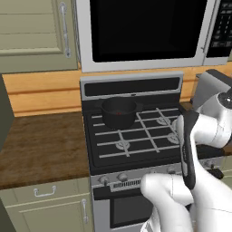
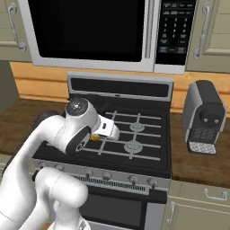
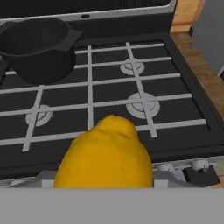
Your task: Put the lemon and tomato in the pot. Retrieve the spatula and lightly stir the vegetables in the pot.
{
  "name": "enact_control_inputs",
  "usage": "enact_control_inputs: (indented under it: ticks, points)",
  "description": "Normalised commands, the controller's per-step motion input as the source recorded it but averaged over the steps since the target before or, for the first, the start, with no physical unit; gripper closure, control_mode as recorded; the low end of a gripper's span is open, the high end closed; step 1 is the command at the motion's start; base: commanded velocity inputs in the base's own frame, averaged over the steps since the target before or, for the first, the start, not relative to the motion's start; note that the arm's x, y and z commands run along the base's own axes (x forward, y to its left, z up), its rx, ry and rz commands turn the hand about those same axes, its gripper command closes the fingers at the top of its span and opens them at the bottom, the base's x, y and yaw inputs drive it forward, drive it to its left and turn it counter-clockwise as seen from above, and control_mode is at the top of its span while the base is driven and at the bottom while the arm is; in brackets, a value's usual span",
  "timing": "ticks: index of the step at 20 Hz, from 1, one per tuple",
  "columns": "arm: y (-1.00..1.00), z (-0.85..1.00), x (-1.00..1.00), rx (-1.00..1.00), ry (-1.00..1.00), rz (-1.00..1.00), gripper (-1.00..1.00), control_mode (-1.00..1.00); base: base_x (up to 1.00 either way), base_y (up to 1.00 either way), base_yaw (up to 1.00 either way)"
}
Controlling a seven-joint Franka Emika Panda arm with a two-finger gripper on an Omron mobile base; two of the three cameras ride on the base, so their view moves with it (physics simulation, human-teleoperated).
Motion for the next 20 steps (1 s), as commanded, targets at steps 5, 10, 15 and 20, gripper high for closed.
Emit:
enact_control_inputs:
  ticks: [5, 10, 15, 20]
  points:
    - [0.89, 0.37, 0.11, 0.00, -0.15, -0.03, 1.00, -1.00, 0.00, 0.00, 0.00]
    - [0.60, 0.37, 0.55, 0.00, -0.07, -0.01, 1.00, -1.00, 0.00, 0.00, 0.00]
    - [0.39, 0.32, 0.62, 0.00, -0.01, 0.00, 1.00, -1.00, 0.00, 0.00, 0.00]
    - [0.20, 0.05, 0.71, 0.00, 0.00, 0.00, 1.00, -1.00, 0.00, 0.00, 0.00]
